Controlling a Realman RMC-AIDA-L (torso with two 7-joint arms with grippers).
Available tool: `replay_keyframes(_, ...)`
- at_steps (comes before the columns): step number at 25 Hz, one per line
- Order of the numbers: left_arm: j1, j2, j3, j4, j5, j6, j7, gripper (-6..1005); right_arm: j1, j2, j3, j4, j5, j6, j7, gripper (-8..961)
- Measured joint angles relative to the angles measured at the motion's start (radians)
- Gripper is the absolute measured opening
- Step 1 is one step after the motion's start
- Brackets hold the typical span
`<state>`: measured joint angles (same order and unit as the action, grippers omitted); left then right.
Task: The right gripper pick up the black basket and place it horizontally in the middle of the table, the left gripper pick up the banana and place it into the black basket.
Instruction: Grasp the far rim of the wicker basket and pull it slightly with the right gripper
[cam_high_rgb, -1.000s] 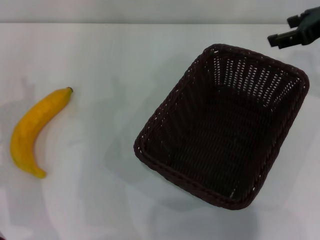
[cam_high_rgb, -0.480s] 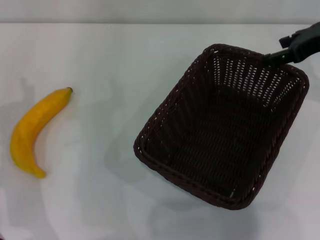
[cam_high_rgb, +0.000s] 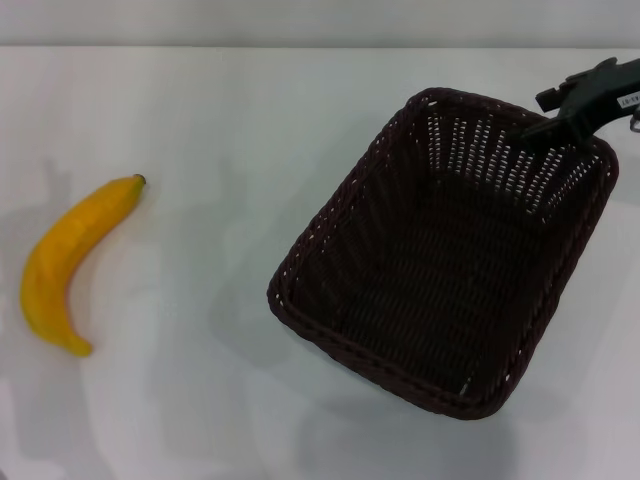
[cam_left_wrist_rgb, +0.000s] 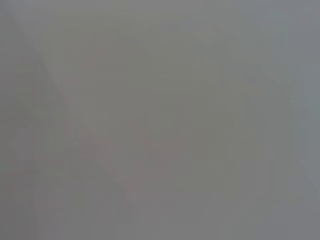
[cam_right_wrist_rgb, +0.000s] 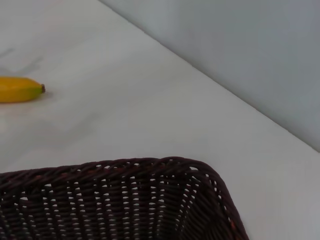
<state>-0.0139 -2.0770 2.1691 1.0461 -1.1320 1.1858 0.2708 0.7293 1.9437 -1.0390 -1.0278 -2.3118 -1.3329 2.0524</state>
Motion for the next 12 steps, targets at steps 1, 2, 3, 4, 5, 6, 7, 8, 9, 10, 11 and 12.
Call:
replay_keyframes(1, 0.0, 0.0, 0.001, 0.0, 0.0, 0.0, 0.0, 889, 0.004, -0.001, 0.002, 0.007, 0.0, 0.0, -0.007, 732)
replay_keyframes(2, 0.0, 0.0, 0.003, 0.0, 0.0, 0.0, 0.0, 889, 0.004, -0.001, 0.002, 0.007, 0.0, 0.0, -0.007, 732)
replay_keyframes(3, 0.0, 0.0, 0.006, 0.0, 0.0, 0.0, 0.0, 889, 0.013, -0.003, 0.005, 0.022, 0.0, 0.001, -0.028, 732)
replay_keyframes(4, 0.0, 0.0, 0.006, 0.0, 0.0, 0.0, 0.0, 889, 0.017, -0.004, 0.005, 0.028, 0.0, 0.002, -0.034, 732)
replay_keyframes(5, 0.0, 0.0, 0.007, -0.001, 0.0, 0.0, 0.0, 889, 0.02, -0.005, 0.006, 0.035, 0.0, 0.003, -0.042, 732)
replay_keyframes(6, 0.0, 0.0, 0.008, -0.001, 0.0, 0.0, 0.0, 889, 0.024, -0.005, 0.006, 0.042, 0.0, 0.005, -0.048, 732)
replay_keyframes(7, 0.0, 0.0, 0.008, -0.002, 0.0, 0.0, 0.0, 889, 0.028, -0.005, 0.007, 0.051, 0.0, 0.01, -0.058, 732)
replay_keyframes(8, 0.0, 0.0, 0.009, -0.003, 0.0, 0.0, -0.001, 890, 0.032, -0.006, 0.007, 0.061, 0.0, 0.015, -0.067, 731)
replay_keyframes(9, 0.0, 0.0, 0.009, -0.003, 0.0, 0.0, -0.001, 890, 0.036, -0.008, 0.007, 0.071, 0.0, 0.02, -0.076, 731)
replay_keyframes(10, 0.0, 0.0, 0.009, -0.003, 0.0, 0.0, -0.001, 890, 0.043, -0.011, 0.007, 0.088, 0.0, 0.026, -0.083, 731)
replay_keyframes(11, 0.0, 0.0, 0.01, -0.003, 0.0, 0.0, -0.001, 890, 0.048, -0.013, 0.007, 0.099, 0.0, 0.031, -0.087, 731)
replay_keyframes(12, 0.0, 0.0, 0.01, -0.003, 0.0, 0.0, -0.001, 890, 0.054, -0.016, 0.007, 0.114, 0.0, 0.038, -0.093, 731)
